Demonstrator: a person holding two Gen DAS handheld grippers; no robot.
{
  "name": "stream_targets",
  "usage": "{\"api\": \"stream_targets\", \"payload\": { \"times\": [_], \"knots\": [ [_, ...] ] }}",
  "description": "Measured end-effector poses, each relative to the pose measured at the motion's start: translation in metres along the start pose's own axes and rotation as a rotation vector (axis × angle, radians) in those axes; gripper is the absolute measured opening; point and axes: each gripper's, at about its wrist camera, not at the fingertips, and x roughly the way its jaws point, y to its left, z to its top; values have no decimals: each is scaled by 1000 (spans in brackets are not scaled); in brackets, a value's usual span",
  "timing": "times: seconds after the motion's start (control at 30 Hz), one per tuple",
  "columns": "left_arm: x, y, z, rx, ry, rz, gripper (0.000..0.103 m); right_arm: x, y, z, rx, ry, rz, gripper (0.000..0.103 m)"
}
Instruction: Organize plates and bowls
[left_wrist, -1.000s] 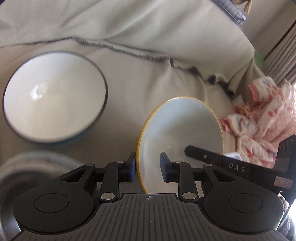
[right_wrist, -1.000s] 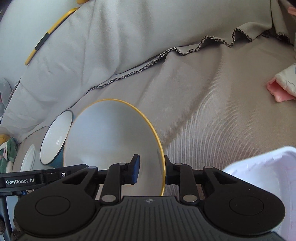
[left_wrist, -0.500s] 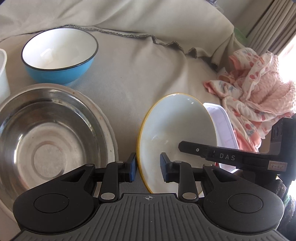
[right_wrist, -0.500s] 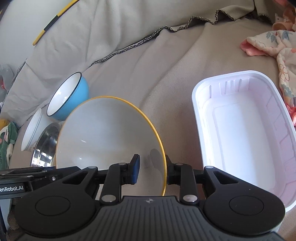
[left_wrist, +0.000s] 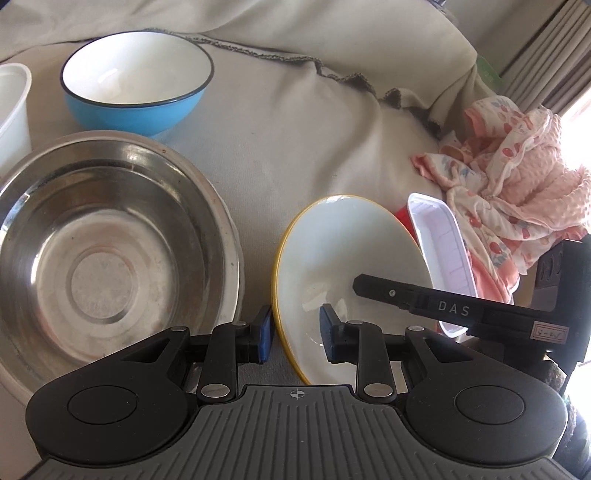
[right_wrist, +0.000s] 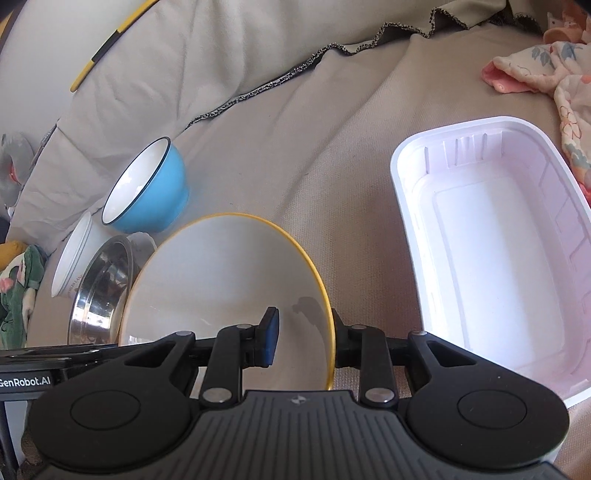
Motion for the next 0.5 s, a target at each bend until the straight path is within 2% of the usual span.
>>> {"api": "stream_targets", "payload": {
  "times": [0.17, 0.5],
  "knots": [
    [1, -1, 3, 8, -10, -13, 31, -3, -5, -1, 36, 7, 24, 28],
    [1, 0, 7, 17, -43, -15, 31, -6, 3, -10, -17, -13, -3, 28]
  ]
}}
